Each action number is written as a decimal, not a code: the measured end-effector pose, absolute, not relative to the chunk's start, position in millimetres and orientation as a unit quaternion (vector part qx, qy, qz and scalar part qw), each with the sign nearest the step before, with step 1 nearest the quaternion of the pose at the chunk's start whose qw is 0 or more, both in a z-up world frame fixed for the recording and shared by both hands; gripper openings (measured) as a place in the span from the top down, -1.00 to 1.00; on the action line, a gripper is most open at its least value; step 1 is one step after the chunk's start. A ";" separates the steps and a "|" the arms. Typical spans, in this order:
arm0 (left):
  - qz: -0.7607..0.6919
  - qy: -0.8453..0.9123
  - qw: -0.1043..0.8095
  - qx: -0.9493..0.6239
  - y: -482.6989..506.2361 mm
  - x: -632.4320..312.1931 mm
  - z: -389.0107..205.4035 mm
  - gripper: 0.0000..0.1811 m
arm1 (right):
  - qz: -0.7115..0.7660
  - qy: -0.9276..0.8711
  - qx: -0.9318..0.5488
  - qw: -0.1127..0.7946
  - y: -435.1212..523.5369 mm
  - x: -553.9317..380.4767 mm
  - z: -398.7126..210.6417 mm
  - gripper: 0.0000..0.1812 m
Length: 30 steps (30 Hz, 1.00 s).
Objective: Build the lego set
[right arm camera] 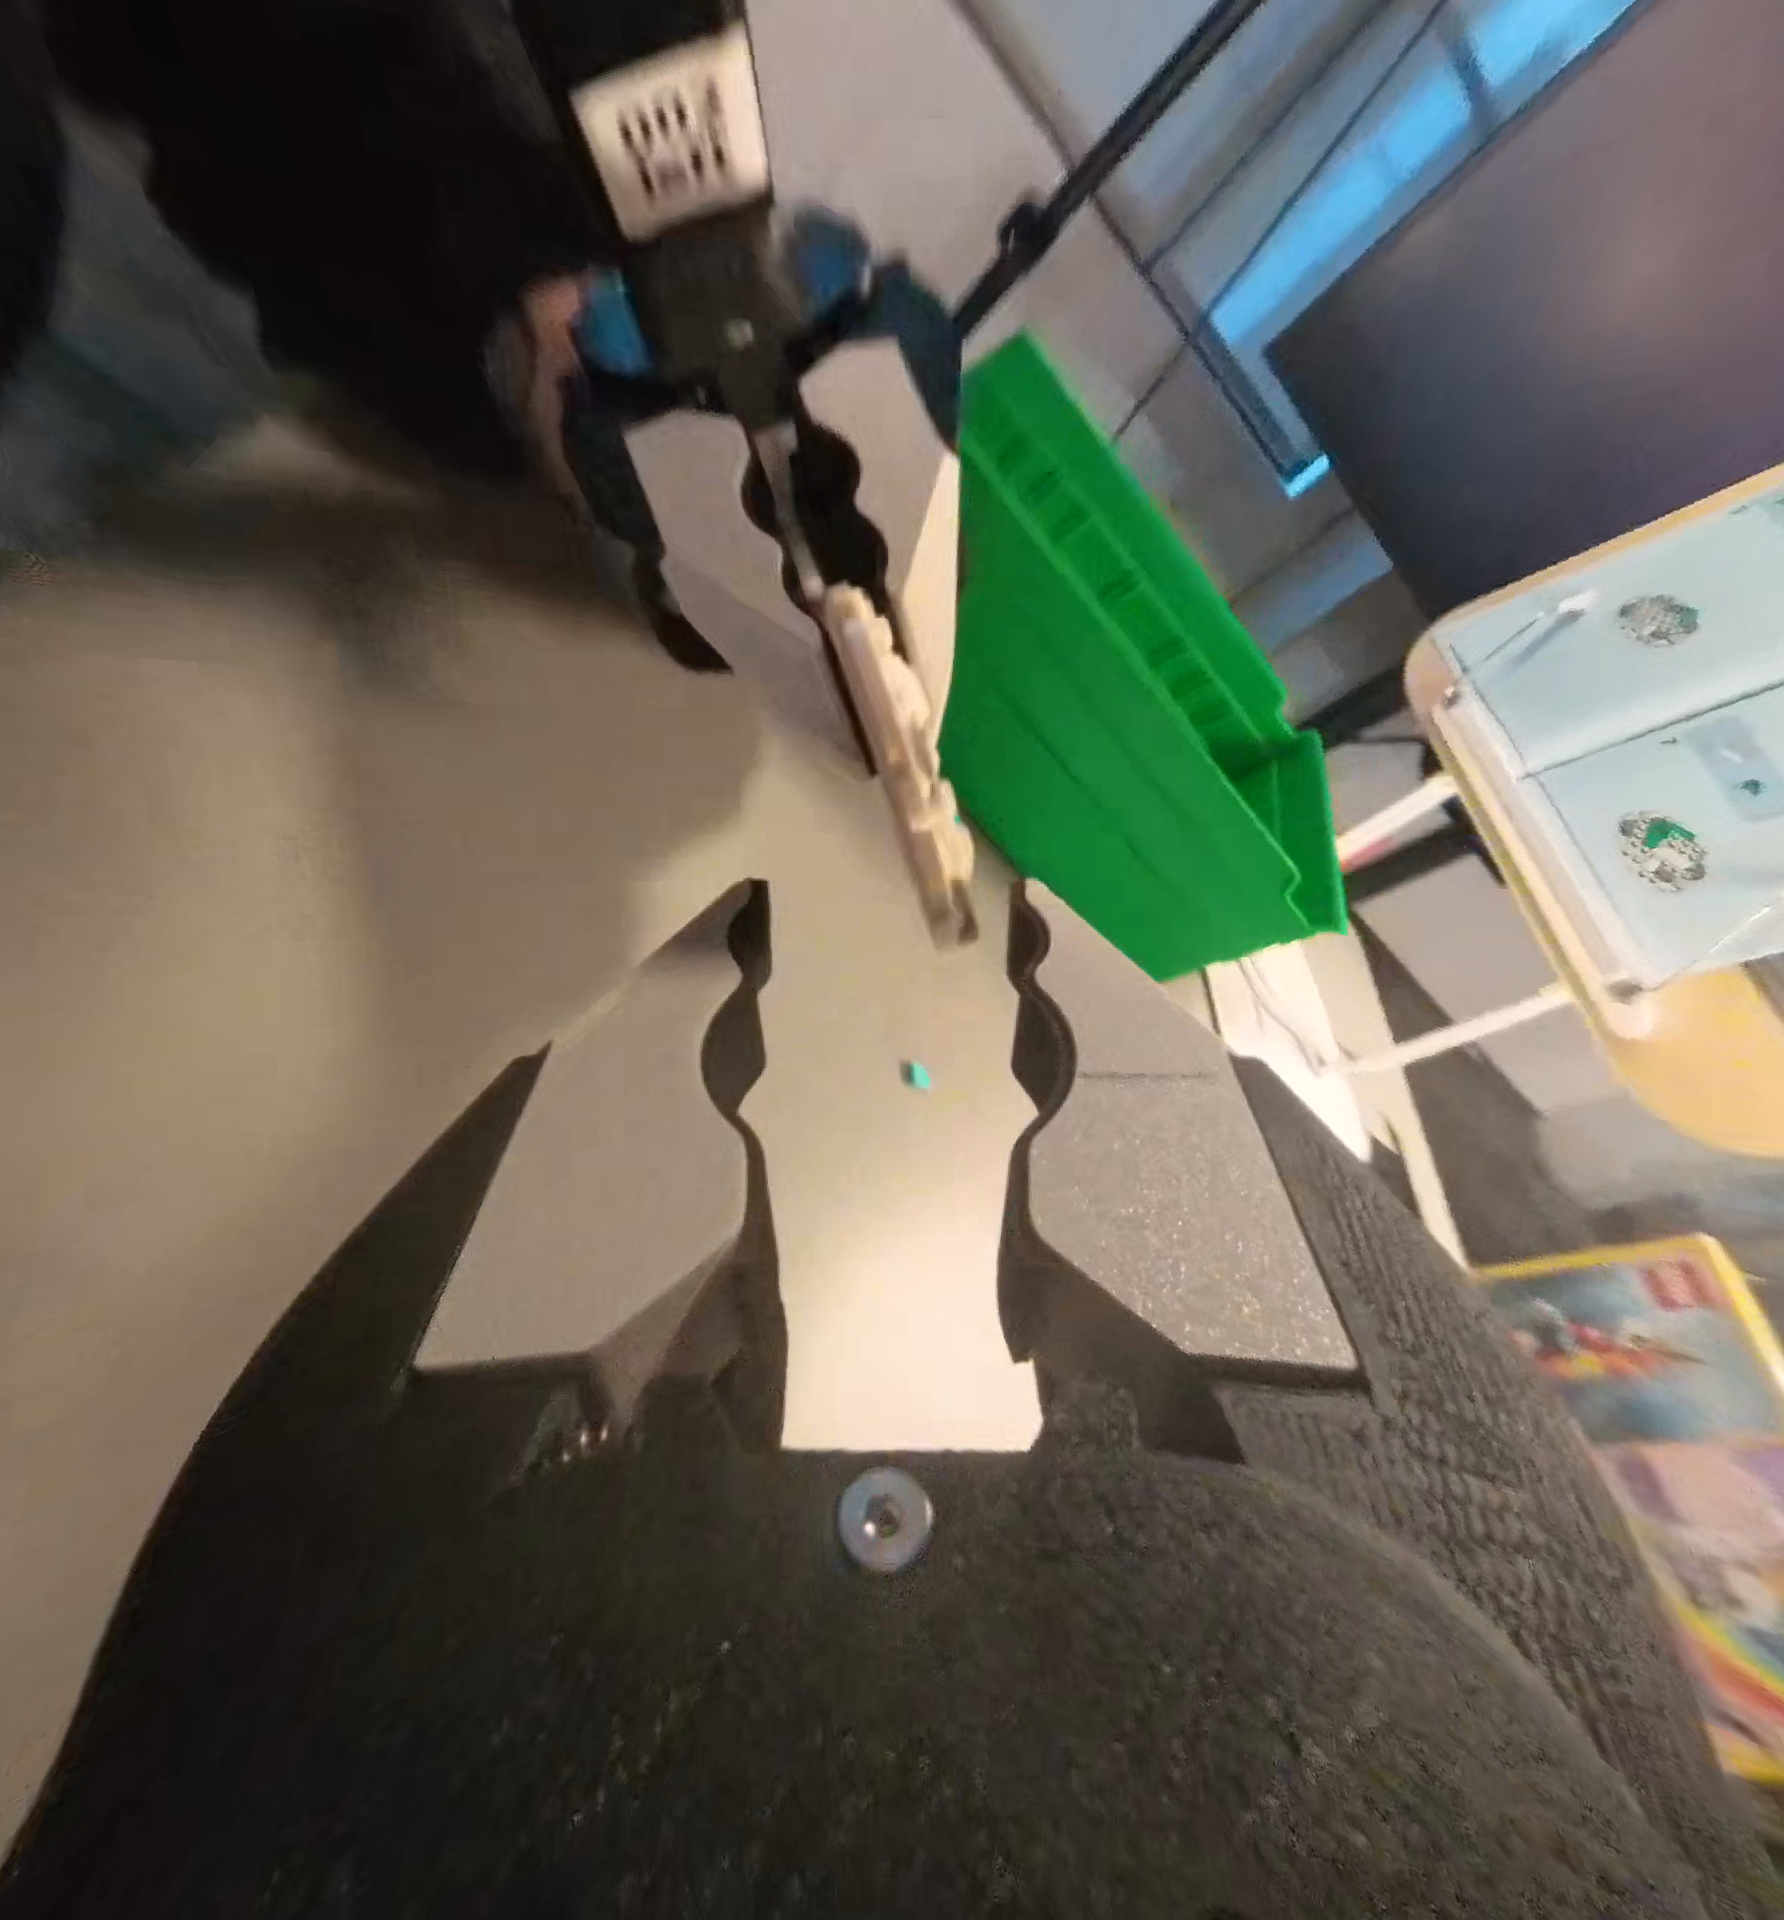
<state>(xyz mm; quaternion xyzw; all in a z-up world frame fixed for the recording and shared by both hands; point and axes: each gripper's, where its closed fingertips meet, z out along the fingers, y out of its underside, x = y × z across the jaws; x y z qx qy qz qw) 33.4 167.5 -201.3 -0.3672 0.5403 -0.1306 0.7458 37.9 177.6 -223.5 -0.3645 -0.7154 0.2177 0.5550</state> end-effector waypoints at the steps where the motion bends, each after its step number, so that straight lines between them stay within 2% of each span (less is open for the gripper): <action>1: -0.168 0.527 0.748 -0.368 164.2 30.5 -194.3 0.94 | 0.250 -0.704 -0.368 0.553 172.3 37.0 -216.6 0.53; 7: -0.251 0.504 0.749 -0.350 149.9 25.3 -178.8 0.94 | 0.355 -0.660 -0.372 0.549 155.1 29.1 -188.7 0.71; 15: -0.275 0.507 0.742 -0.343 144.8 26.5 -177.6 0.94 | 0.385 -0.660 -0.352 0.541 145.3 25.0 -183.6 0.86; 30: -0.272 0.523 0.735 -0.334 141.6 27.5 -180.5 0.93 | 0.394 -0.685 -0.353 0.501 138.7 27.8 -189.0 0.90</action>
